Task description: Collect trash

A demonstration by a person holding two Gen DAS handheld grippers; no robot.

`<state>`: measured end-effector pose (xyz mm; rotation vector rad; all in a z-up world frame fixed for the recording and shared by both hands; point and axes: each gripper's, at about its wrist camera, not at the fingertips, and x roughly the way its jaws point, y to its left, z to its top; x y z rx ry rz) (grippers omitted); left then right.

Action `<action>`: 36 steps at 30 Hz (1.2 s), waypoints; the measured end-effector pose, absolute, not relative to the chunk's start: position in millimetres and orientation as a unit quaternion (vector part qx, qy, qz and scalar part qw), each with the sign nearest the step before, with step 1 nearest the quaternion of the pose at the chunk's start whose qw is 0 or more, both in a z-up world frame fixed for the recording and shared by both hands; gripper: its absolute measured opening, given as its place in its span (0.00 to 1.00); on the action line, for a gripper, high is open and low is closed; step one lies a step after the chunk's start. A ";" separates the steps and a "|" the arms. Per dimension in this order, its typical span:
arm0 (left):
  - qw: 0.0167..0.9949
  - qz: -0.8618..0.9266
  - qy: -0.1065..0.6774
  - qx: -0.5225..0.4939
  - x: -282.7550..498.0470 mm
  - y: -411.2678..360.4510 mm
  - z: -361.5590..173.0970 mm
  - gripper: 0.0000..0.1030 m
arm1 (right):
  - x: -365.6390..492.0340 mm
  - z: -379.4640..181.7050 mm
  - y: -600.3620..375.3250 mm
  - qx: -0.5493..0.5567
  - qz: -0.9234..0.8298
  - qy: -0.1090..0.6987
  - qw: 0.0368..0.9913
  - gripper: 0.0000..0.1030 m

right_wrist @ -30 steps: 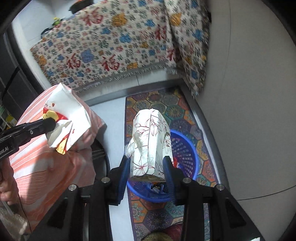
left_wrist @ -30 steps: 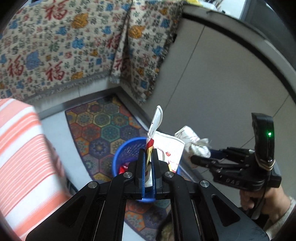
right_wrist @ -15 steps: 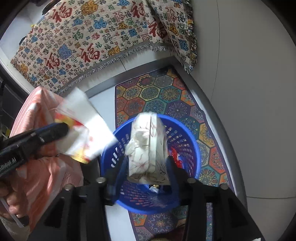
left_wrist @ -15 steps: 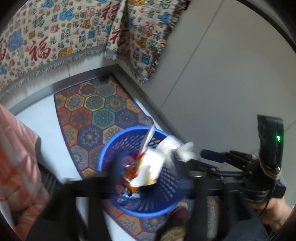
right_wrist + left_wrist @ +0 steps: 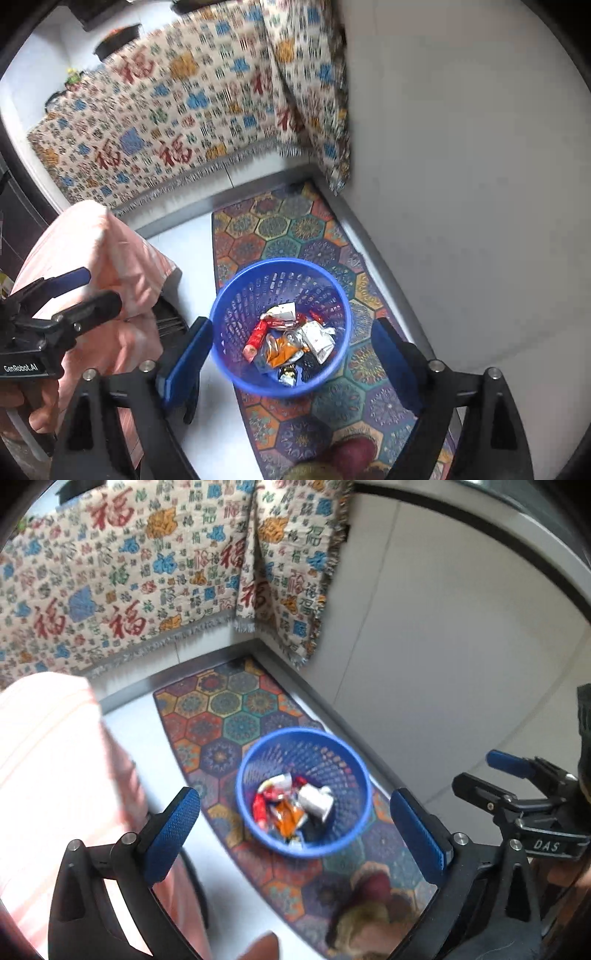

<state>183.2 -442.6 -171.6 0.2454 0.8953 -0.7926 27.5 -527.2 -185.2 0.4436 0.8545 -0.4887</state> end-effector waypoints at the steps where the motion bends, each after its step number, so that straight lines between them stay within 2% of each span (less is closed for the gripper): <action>1: 0.823 -0.370 0.413 0.122 172.9 -433.9 -166.8 1.00 | 17.6 -179.2 -517.4 0.210 -0.239 0.406 0.857 0.92; 3: 0.823 -0.375 0.402 0.143 150.0 -420.5 -157.6 1.00 | -6.1 -166.6 -487.9 0.211 -0.265 0.403 0.850 1.00; 13: 0.843 -0.374 0.343 0.176 87.1 -382.4 -111.2 1.00 | -77.3 -111.1 -394.1 0.182 -0.319 0.378 0.850 1.00; 19: 0.841 -0.367 0.358 0.173 84.0 -377.8 -104.1 1.00 | -88.2 -87.2 -380.7 0.176 -0.336 0.360 0.852 1.00; 36: 0.849 -0.347 0.365 0.157 86.0 -365.8 -102.6 1.00 | -84.2 -79.9 -364.5 0.168 -0.328 0.361 0.857 1.00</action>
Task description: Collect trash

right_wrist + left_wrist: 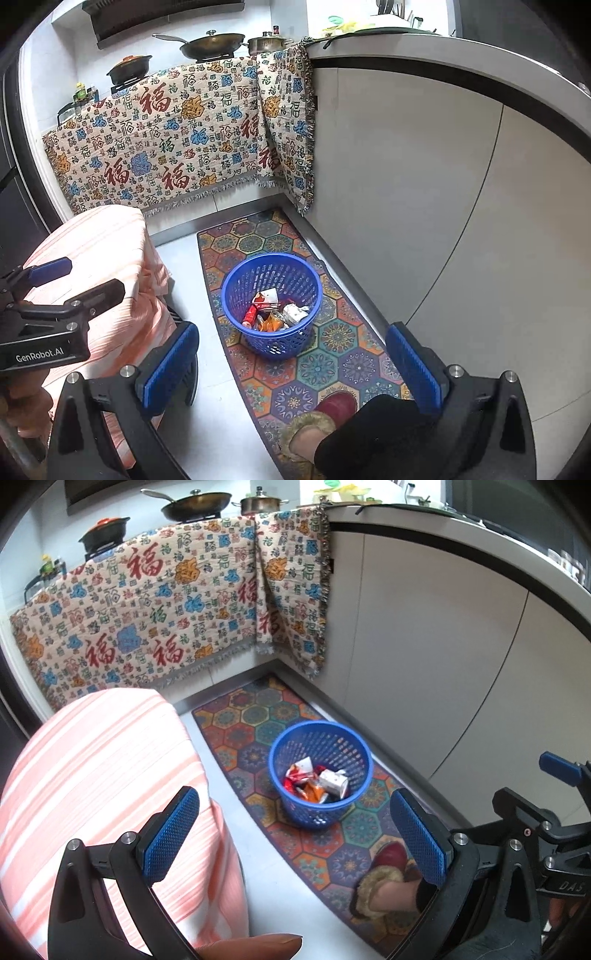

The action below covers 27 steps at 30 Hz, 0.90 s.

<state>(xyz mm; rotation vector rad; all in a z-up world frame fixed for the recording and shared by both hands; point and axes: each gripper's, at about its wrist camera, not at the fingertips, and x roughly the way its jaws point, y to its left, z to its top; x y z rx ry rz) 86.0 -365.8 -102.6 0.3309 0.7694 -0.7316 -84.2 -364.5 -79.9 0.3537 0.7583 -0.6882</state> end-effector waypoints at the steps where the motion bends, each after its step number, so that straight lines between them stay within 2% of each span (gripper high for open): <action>1: 0.850 -0.347 0.365 0.157 86.1 -365.4 -103.0 1.00 | -83.9 -79.6 -364.0 0.168 -0.328 0.361 0.856 1.00; 27: 0.851 -0.339 0.369 0.158 96.1 -363.8 -107.1 1.00 | -76.5 -85.5 -361.3 0.167 -0.317 0.371 0.857 1.00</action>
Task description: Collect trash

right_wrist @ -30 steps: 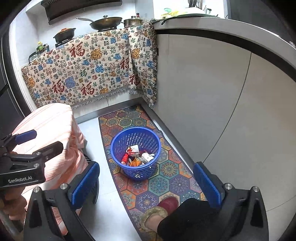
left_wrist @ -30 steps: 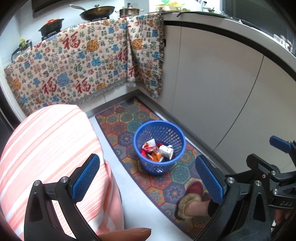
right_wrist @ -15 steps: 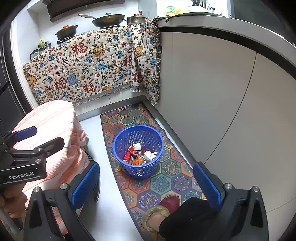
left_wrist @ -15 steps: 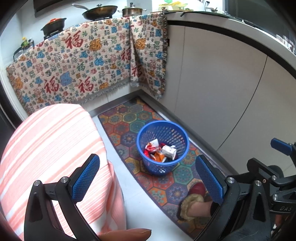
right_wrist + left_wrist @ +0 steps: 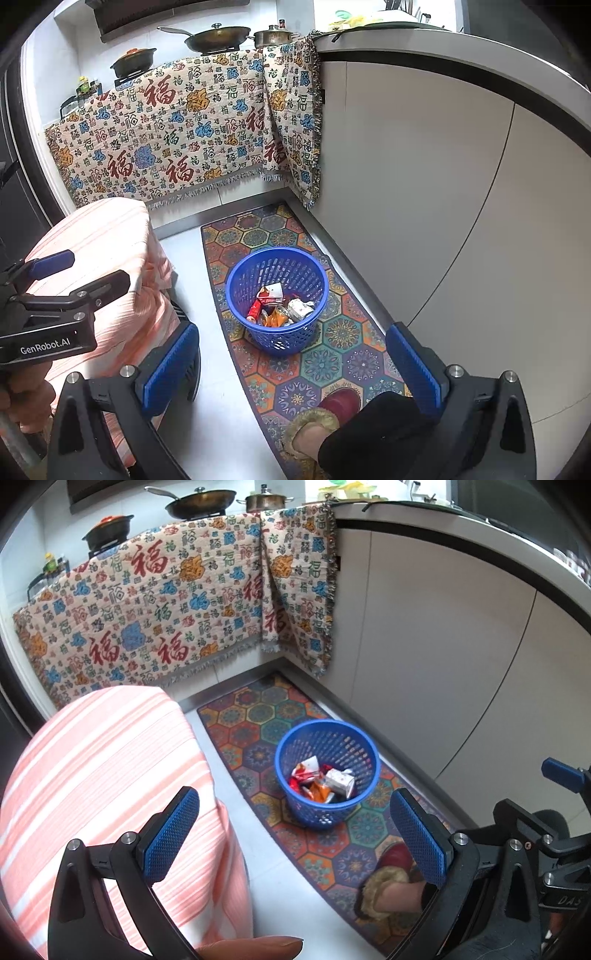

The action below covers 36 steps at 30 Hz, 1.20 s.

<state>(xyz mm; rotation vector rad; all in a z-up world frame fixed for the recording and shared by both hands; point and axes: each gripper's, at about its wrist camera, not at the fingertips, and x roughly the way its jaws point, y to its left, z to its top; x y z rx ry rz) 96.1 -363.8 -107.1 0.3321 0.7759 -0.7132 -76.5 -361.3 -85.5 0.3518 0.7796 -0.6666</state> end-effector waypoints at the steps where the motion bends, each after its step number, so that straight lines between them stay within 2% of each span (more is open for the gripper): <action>1: 0.851 -0.339 0.368 0.158 95.7 -364.0 -107.2 1.00 | -76.3 -86.1 -361.1 0.168 -0.317 0.371 0.856 1.00; 36: 0.847 -0.345 0.371 0.161 91.9 -370.0 -108.5 0.99 | -74.8 -84.7 -362.5 0.171 -0.317 0.375 0.854 1.00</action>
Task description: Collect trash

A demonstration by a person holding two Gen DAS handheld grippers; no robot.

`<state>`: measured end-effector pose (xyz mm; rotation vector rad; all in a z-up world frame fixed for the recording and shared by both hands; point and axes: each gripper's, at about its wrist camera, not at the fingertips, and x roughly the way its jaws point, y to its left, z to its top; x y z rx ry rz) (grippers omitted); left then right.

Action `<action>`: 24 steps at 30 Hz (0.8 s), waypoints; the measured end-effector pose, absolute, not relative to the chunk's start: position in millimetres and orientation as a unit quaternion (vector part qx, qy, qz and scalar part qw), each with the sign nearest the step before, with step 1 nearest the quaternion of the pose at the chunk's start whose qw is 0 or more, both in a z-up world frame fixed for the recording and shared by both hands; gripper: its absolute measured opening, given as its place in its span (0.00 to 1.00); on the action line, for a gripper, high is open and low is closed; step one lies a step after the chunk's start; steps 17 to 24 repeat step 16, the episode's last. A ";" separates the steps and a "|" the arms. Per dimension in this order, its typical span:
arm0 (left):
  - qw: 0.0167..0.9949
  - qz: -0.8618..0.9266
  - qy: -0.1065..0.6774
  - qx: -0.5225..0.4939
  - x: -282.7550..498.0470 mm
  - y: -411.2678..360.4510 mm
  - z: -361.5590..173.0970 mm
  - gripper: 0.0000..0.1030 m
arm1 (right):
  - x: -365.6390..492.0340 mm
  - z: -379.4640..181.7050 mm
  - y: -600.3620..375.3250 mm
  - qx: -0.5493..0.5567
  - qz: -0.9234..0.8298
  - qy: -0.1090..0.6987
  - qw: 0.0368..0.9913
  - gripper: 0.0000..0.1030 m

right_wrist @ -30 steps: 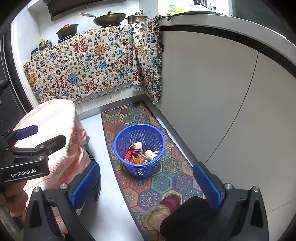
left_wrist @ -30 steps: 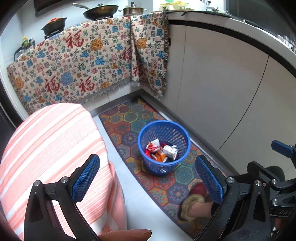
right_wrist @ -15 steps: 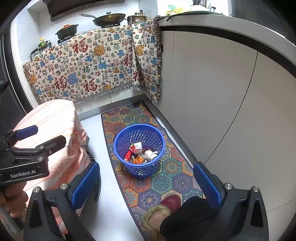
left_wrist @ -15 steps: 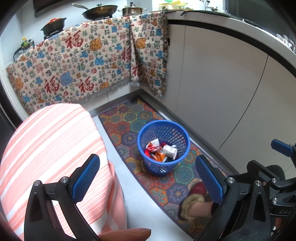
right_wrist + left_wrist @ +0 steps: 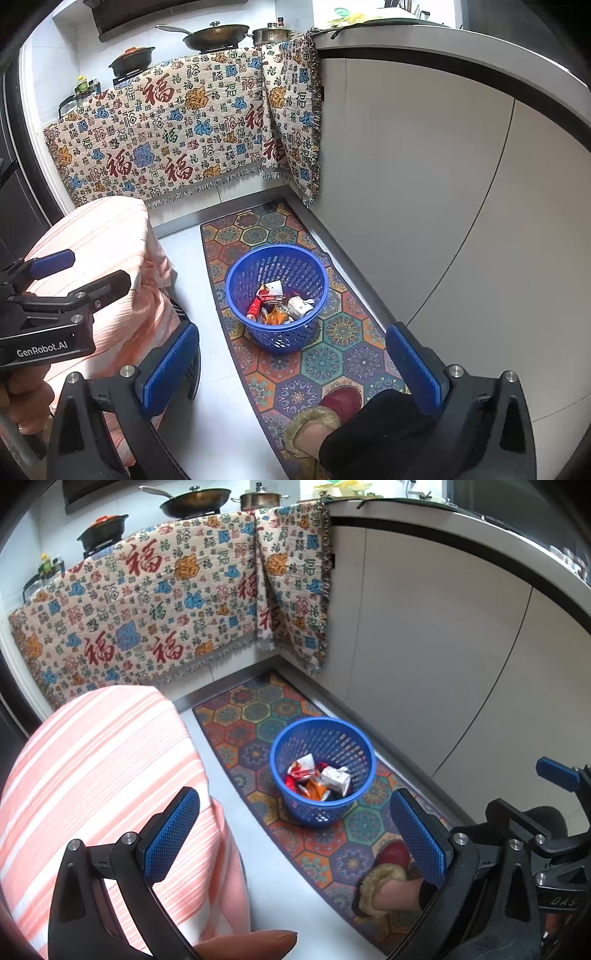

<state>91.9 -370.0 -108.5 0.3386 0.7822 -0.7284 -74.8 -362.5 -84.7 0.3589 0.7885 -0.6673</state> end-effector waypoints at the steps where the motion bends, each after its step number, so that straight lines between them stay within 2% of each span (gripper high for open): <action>1: 0.847 -0.346 0.371 0.161 91.8 -370.1 -108.6 0.99 | -74.5 -84.6 -362.0 0.170 -0.317 0.375 0.854 1.00; 24: 0.848 -0.354 0.362 0.156 88.0 -370.6 -109.7 0.99 | -75.0 -89.7 -365.6 0.172 -0.322 0.376 0.852 1.00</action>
